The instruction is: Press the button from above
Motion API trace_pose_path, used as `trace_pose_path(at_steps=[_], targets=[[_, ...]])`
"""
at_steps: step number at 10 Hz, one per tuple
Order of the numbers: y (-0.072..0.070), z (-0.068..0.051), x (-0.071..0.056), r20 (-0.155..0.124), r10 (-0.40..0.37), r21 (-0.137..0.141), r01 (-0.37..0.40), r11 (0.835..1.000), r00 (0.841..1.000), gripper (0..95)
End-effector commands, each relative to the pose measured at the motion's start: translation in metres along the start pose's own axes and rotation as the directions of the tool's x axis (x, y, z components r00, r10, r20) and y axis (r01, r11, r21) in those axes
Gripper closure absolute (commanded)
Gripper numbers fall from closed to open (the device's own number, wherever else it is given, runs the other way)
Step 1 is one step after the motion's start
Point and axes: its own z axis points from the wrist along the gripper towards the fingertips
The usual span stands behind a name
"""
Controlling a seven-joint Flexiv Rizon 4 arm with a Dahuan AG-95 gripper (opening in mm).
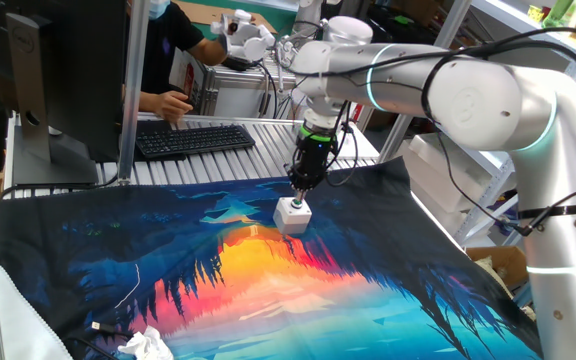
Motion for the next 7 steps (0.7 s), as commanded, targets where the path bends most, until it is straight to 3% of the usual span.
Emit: trace_pose_path(at_steps=[1, 4, 7], targets=[[-0.001, -0.005, 0.005, 0.004, 0.000, -0.004, 0.000, 1.000, 1.000, 95.0], [-0.001, -0.021, 0.012, -0.007, 0.004, -0.004, -0.004, 1.000, 1.000, 95.0], [-0.001, -0.026, 0.014, -0.008, 0.007, -0.004, -0.007, 1.000, 1.000, 95.0]])
